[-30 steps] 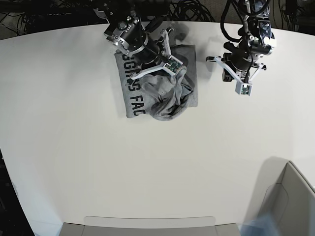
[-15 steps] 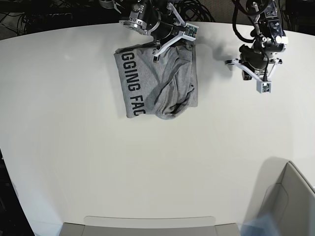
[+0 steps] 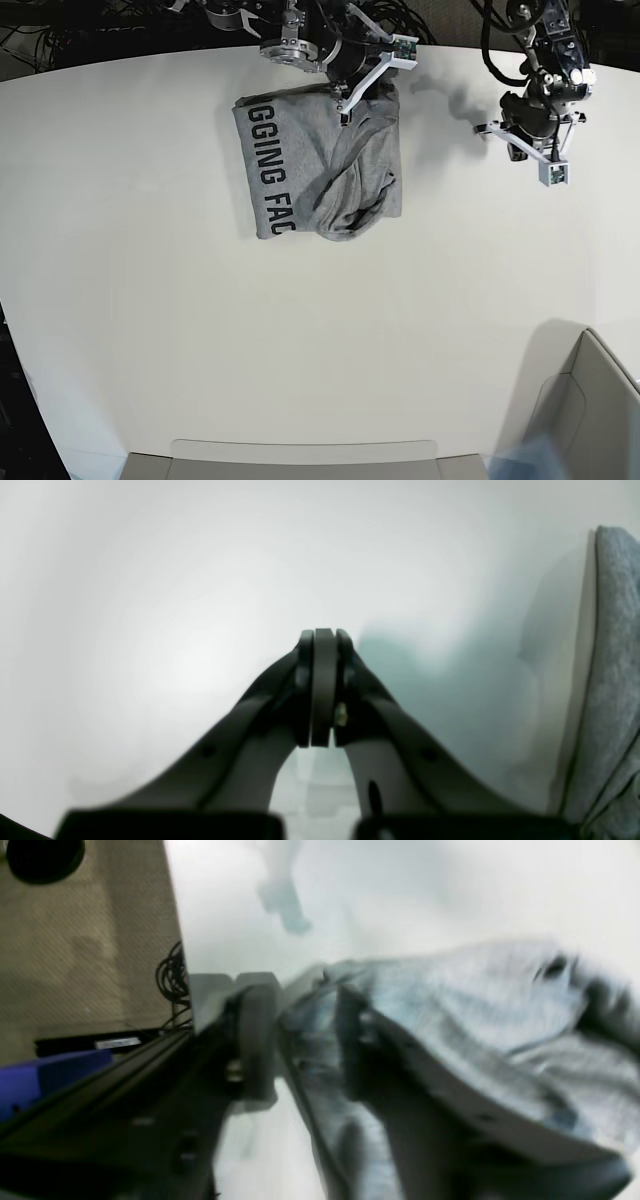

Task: Fold the T-shirt properly
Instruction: 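Open the right gripper and lift it off the folded bundle, then press and smooth the bundle's loose fabric with the right gripper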

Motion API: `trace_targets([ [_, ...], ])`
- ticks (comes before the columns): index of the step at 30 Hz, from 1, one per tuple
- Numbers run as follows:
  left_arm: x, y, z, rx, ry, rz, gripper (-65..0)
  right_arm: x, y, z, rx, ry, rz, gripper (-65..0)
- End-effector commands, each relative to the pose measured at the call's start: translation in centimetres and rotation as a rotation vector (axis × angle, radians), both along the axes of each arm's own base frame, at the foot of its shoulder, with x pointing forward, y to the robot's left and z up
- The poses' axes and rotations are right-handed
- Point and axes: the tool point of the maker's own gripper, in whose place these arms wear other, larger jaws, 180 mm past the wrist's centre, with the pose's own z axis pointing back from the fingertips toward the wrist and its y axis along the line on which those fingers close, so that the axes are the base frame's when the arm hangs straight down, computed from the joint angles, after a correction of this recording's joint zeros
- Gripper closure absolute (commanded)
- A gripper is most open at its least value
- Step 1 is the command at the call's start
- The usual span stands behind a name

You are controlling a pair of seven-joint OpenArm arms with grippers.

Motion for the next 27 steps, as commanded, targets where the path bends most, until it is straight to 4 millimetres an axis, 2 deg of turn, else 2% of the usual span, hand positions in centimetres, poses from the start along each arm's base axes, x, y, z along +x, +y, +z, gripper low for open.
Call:
trace_targets([
  [1, 0.6, 0.3, 0.9, 0.012, -0.038, -0.001, 0.0, -0.9, 1.9, 1.5, 0.067, -0.001, 0.027, -28.5],
  [4, 0.5, 0.2, 0.6, 0.004, -0.032, 0.002, 0.0, -0.7, 2.1, 1.9, 0.08, -0.008, 0.025, -30.1],
  [6, 0.4, 0.2, 0.5, 0.002, -0.028, 0.003, 0.0, 0.2, 2.2, 2.9, 0.104, -0.032, 0.009, -30.1],
  [9, 0.4, 0.1, 0.4, 0.001, -0.027, 0.002, 0.0, 3.6, 0.6, 4.6, 0.135, -0.073, -0.106, -30.1],
  [13, 0.5, -0.2, 0.3, -0.005, -0.026, -0.006, 0.0, 9.1, -3.3, 5.7, 0.132, -0.137, -0.29, -29.6],
  [17, 0.5, -0.6, 0.2, -0.017, -0.028, -0.005, 0.0, 12.8, -7.2, 6.2, 0.167, -0.114, -0.452, -20.3],
  [22, 0.5, -0.6, 0.2, -0.017, -0.028, -0.005, 0.0, 15.7, -11.2, 6.8, 0.273, -0.023, -0.63, -0.3],
  [24, 0.5, -0.7, 0.2, -0.018, -0.028, -0.006, 0.0, 16.4, -11.9, 6.3, 0.288, 0.012, -0.661, 0.0],
  [27, 0.5, -0.7, 0.2, -0.018, -0.028, -0.006, 0.0, 17.5, -12.6, 4.2, 0.249, 0.055, -0.684, 0.0],
])
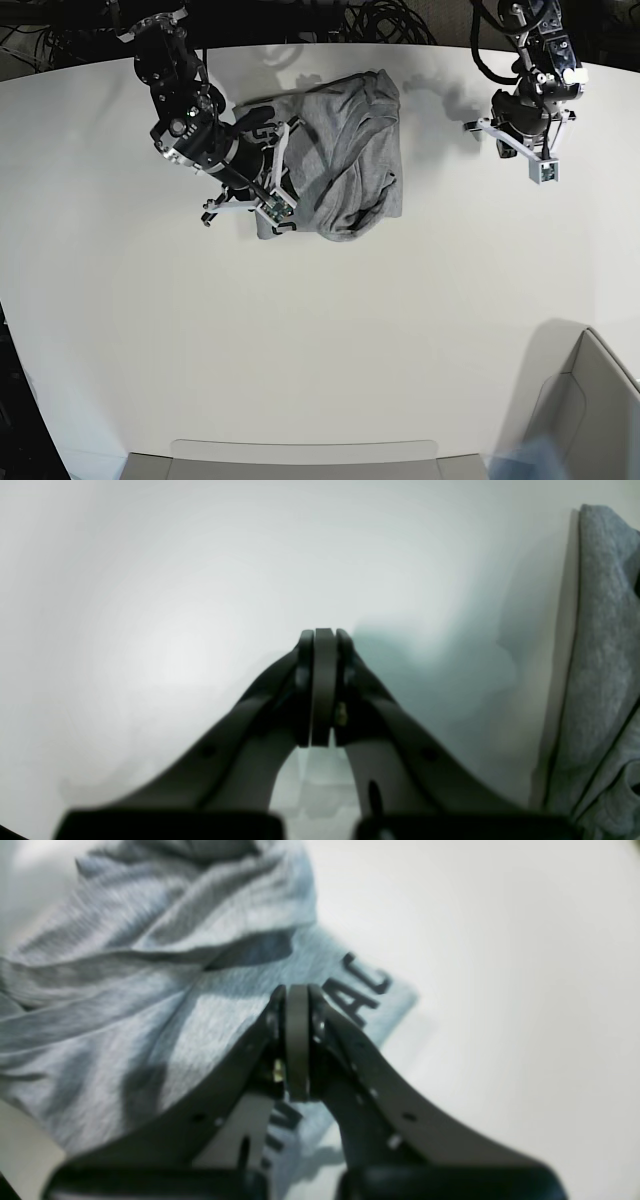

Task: Fold the T-shirt properly
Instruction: 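Press and smooth the bundle's loose fabric with the right gripper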

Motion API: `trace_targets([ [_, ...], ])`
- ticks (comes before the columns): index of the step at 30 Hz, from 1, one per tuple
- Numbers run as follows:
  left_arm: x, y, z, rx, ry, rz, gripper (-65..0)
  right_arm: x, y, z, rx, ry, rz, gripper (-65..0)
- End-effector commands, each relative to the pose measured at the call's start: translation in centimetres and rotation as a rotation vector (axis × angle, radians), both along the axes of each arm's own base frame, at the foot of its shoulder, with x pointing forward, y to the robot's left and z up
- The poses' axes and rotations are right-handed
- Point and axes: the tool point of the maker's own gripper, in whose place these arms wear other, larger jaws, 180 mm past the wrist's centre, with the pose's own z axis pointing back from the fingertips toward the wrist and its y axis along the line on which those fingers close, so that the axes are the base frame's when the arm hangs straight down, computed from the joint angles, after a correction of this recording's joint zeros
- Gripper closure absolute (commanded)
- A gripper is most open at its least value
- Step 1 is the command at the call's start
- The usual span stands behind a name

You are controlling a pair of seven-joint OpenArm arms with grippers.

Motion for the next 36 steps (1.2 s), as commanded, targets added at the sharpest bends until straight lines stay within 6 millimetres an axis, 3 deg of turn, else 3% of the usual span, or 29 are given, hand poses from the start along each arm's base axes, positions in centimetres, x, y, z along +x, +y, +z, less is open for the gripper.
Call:
trace_targets([
  [1, 0.7, 0.2, 0.9, 0.011, -0.039, -0.007, 0.0, 1.2, 0.2, 0.7, 0.016, -0.033, -0.006, 0.0],
  [4, 0.7, 0.2, 0.9, 0.011, -0.039, -0.007, 0.0, 1.8, 0.4, -0.9, 0.011, 0.01, -0.009, 0.0],
  [7, 0.7, 0.2, 0.9, 0.011, -0.039, -0.007, 0.0, 2.0, 2.4, -1.4, 0.006, 0.024, 0.044, 0.0],
  [12, 0.7, 0.2, 0.9, 0.011, -0.039, -0.007, 0.0, 2.6, 7.3, -0.5, 0.019, 0.003, 0.16, 0.0],
  [18, 0.7, 0.2, 0.9, 0.011, -0.039, -0.007, 0.0, 4.9, 10.6, -1.8, 0.01, 0.047, 0.198, 0.0],
  [22, 0.7, 0.2, 0.9, 0.011, -0.039, -0.007, 0.0, 5.3, 14.1, -2.0, 0.053, 0.032, 0.268, 0.0],
  [27, 0.7, 0.2, 0.9, 0.011, -0.039, -0.009, 0.0, 5.8, 17.3, -0.8, 0.121, -0.018, 0.323, 0.0],
  [30, 0.7, 0.2, 0.9, 0.011, -0.039, -0.009, 0.0, 6.0, 18.6, 0.7, 0.206, -0.073, 0.34, 0.0],
  [36, 0.6, 0.2, 0.9, 0.012, -0.038, -0.01, 0.0, 5.6, 18.5, 1.4, 0.189, -0.081, 0.353, 0.0],
])
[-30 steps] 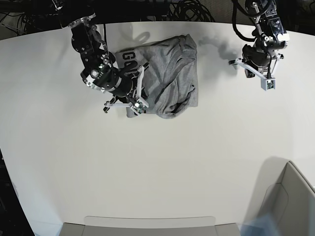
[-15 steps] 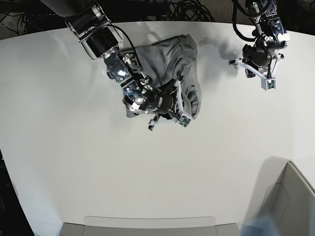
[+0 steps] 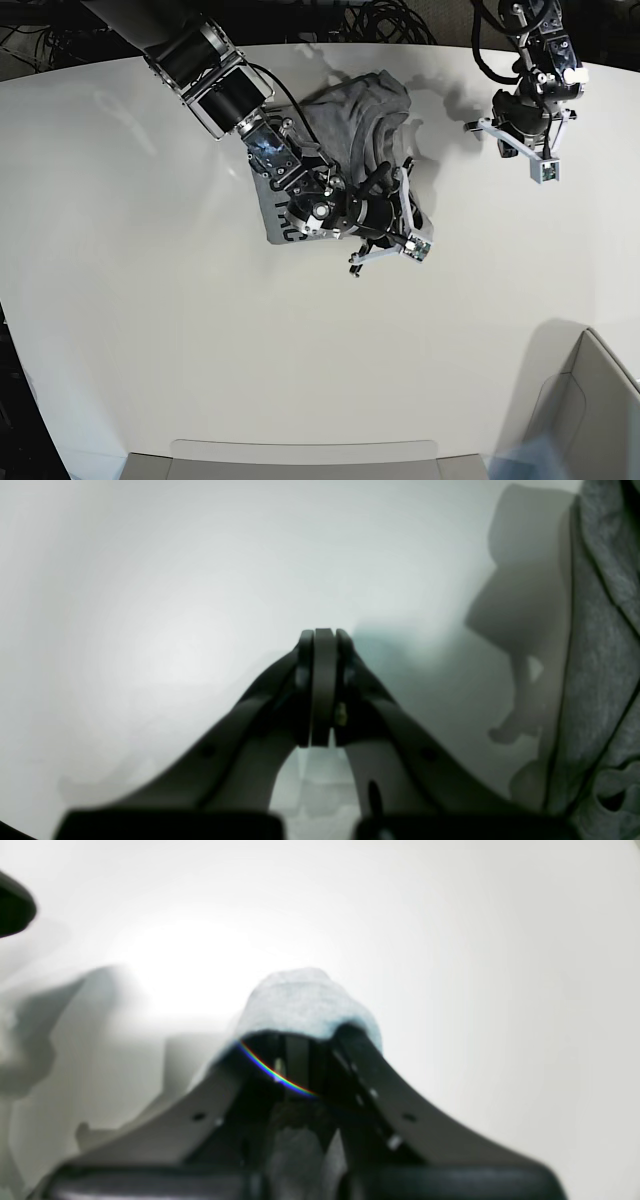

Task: Fold the T-shirt properly
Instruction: 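Press and smooth the bundle's loose fabric with the right gripper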

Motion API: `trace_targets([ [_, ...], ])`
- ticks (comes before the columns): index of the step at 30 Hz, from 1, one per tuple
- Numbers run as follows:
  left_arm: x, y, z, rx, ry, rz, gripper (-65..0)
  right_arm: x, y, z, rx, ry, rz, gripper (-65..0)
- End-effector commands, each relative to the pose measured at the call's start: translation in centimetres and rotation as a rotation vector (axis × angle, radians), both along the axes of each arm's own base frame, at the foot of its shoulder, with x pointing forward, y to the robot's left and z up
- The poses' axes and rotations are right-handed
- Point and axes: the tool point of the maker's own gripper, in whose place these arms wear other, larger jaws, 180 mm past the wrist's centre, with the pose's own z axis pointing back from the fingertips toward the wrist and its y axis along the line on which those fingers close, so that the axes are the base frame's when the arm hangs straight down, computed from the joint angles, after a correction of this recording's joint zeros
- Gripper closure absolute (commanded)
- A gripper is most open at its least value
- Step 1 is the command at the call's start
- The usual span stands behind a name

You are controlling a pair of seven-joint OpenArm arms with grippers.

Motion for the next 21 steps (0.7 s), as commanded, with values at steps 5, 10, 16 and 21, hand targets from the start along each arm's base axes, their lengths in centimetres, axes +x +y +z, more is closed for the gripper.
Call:
trace_targets([
  [5, 0.9, -1.8, 0.5, -0.011, -0.031, -0.061, 0.0, 0.5, -0.6, -0.4, -0.071, 0.022, -0.007, 0.0],
  [10, 0.9, -3.7, 0.1, -0.031, -0.021, -0.112, 0.0, -1.0, 0.8, -0.2, -0.071, 0.01, 0.05, -10.7],
  [16, 0.4, -3.3, 0.0, -0.026, -0.012, -0.103, 0.0, -5.7, 0.7, -1.0, -0.177, -0.01, 0.161, -22.5],
  [21, 0.0, -3.3, -0.2, -0.026, -0.006, -0.102, 0.0, -7.8, 1.0, 1.6, -0.098, -0.054, 0.183, -22.7],
])
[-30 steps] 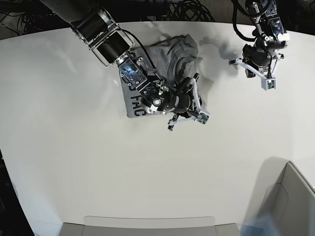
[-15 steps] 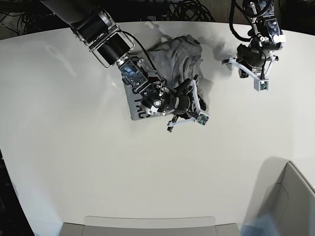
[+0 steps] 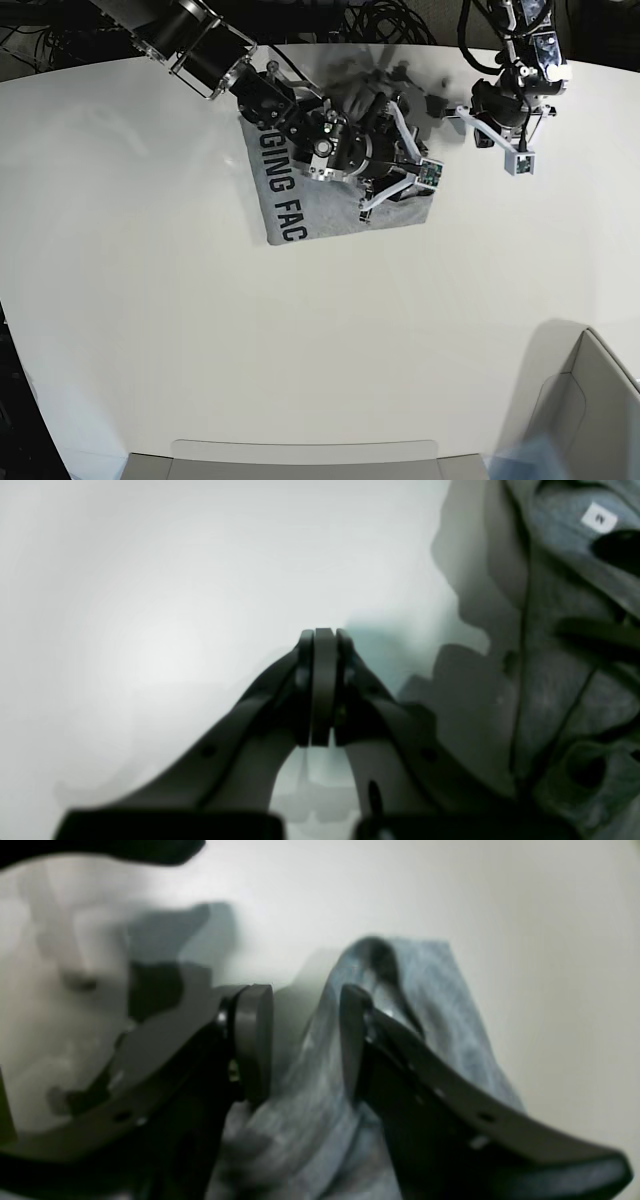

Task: Fold the T-shirt properly
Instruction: 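Press and smooth the bundle's loose fabric with the right gripper, then grasp the bundle's edges with both grippers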

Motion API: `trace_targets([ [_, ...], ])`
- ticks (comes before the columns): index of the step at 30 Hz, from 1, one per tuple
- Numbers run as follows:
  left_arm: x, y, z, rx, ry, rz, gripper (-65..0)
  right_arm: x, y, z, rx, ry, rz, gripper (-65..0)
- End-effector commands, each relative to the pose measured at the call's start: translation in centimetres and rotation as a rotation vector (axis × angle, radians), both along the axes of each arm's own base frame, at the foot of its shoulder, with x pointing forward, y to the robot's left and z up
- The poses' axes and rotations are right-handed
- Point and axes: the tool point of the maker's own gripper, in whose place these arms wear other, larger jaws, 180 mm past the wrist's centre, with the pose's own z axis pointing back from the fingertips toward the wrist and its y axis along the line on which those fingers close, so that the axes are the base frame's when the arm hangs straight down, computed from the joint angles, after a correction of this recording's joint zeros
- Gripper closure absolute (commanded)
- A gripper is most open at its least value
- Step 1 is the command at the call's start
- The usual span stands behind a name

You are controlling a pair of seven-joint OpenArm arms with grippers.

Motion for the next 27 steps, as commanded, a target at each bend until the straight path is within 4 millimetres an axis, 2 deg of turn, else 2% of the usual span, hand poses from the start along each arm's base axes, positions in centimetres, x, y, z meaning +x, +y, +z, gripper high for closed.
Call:
trace_targets([
  [1, 0.8, 0.1, 1.0, 0.006, -0.044, -0.008, 0.0, 0.9, 1.7, 2.7, 0.078, -0.041, 0.009, -22.7],
  [4, 0.8, 0.1, 1.1, 0.007, -0.045, -0.008, 0.0, 1.2, 1.2, 2.7, 0.076, -0.05, 0.002, -22.6],
  [6, 1.0, 0.0, 1.4, 0.009, -0.055, -0.01, 0.0, 1.8, 0.3, 3.7, 0.095, -0.077, -0.018, -22.6],
  [8, 1.3, -0.3, 2.4, 0.015, -0.084, -0.024, 0.0, 2.9, -1.8, 5.3, 0.137, -0.102, -0.091, -22.6],
  [10, 1.4, -0.9, 3.5, 0.013, -0.114, -0.042, 0.0, 5.1, -4.8, 7.2, 0.183, -0.129, -0.207, -22.5],
  [12, 1.8, -2.3, 4.0, -0.031, -0.138, -0.07, 0.0, 6.6, -7.8, 7.7, 0.208, -0.127, -0.309, -22.5],
  [15, 2.3, -4.3, 4.5, -0.119, -0.161, -0.099, 0.0, 8.1, -13.1, 6.8, 0.209, -0.094, -0.452, -18.8],
  [18, 3.5, -6.8, 5.5, -0.187, -0.2, -0.151, 0.0, 8.0, -16.5, 5.7, 0.227, -0.037, -0.546, -12.2],
  [21, 3.7, -9.5, 5.9, -0.247, -0.21, -0.212, 0.0, 7.1, -19.4, 4.4, 0.237, 0.024, -0.625, -5.2],
  [23, 3.7, -10.9, 6.1, -0.276, -0.215, -0.244, 0.0, 6.1, -20.9, 3.2, 0.216, 0.053, -0.652, -3.1],
  [27, 3.8, -13.2, 6.8, -0.308, -0.265, -0.297, 0.0, 4.4, -21.7, 1.7, 0.193, 0.098, -0.662, -3.1],
])
